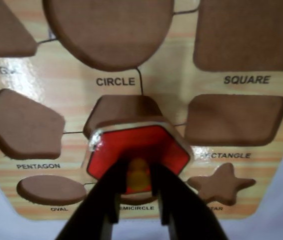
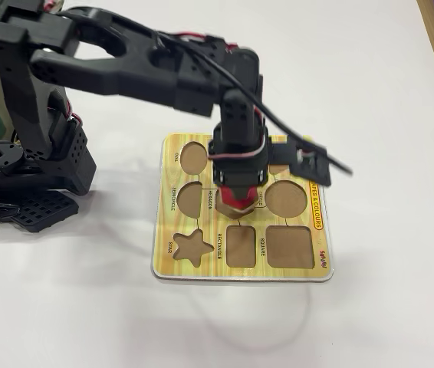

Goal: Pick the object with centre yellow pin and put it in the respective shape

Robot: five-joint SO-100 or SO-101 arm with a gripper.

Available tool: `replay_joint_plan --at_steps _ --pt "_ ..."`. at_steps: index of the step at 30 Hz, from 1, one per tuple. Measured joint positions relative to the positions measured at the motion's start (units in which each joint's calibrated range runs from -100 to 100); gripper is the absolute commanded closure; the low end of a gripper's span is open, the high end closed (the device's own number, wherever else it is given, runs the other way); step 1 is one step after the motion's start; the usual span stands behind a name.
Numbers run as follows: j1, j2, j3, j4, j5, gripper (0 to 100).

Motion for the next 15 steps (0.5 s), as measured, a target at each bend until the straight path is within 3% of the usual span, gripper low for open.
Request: replay_joint_plan --at_steps 15 --pt "1.5 1.0 0.0 0.0 -3.7 99"
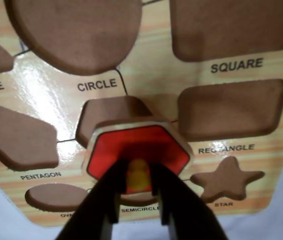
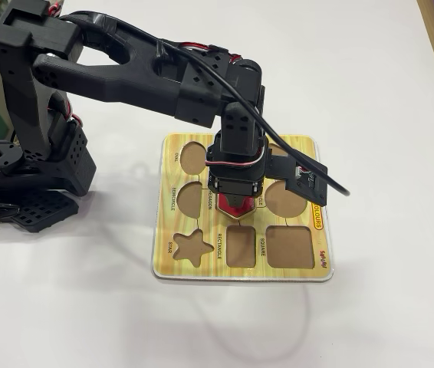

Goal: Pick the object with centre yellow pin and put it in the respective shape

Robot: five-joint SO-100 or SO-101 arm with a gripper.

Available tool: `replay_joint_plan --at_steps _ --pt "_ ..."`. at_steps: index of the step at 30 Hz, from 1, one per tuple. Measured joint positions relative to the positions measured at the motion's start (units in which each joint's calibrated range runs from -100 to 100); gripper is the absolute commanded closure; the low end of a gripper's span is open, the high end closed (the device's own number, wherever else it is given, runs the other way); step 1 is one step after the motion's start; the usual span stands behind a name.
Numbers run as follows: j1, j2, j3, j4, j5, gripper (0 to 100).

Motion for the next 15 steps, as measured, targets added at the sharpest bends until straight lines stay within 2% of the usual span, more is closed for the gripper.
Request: replay_joint_plan --at_steps 8,15 --pt "-1.1 0.9 0.0 0.0 0.0 99" --pt "-3.6 5.1 -6.0 0.0 0.0 99"
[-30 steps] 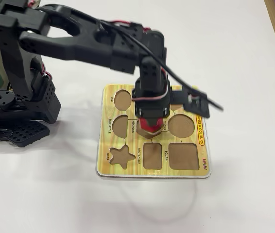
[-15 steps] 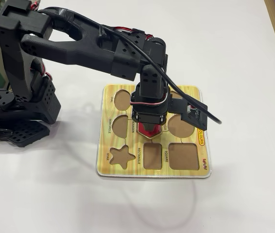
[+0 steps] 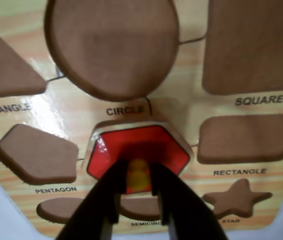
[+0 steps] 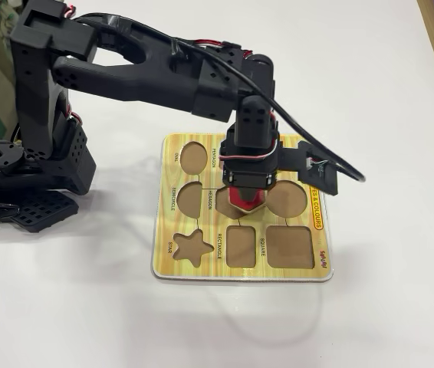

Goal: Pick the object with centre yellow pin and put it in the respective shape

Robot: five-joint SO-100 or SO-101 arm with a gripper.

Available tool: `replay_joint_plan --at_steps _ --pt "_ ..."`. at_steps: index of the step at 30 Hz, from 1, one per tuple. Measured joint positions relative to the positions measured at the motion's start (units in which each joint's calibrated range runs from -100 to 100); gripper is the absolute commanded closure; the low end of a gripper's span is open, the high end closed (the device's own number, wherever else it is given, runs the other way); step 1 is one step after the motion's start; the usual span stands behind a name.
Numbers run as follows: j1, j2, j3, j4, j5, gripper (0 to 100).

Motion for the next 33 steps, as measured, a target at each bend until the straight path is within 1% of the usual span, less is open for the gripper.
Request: replay_joint_plan --at_steps 15,23,33 --pt "-1.8 0.0 -0.1 0.0 0.0 99" --pt "2.7 0.0 -0.1 0.0 0.0 99" --pt "2.6 0.0 -0.1 0.0 0.0 99"
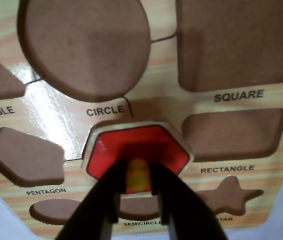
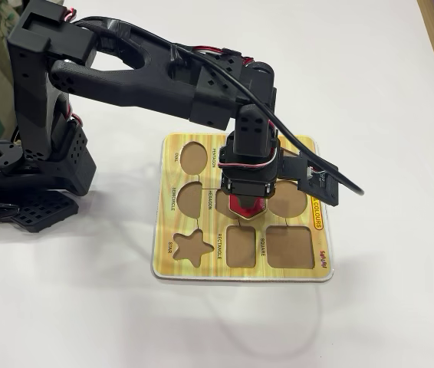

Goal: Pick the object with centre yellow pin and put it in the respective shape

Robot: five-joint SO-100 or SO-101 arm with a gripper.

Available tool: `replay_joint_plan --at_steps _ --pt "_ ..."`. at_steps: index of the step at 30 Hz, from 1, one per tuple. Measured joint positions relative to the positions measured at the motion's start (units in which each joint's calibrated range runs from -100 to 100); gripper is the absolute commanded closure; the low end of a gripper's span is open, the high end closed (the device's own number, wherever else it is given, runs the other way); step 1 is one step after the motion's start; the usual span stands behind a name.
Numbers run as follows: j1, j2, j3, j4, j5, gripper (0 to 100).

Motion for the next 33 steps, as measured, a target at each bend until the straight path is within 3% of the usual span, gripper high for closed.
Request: replay_joint_plan --at_steps 33 --pt "-2.7 0.1 5.2 -0.1 0.0 99"
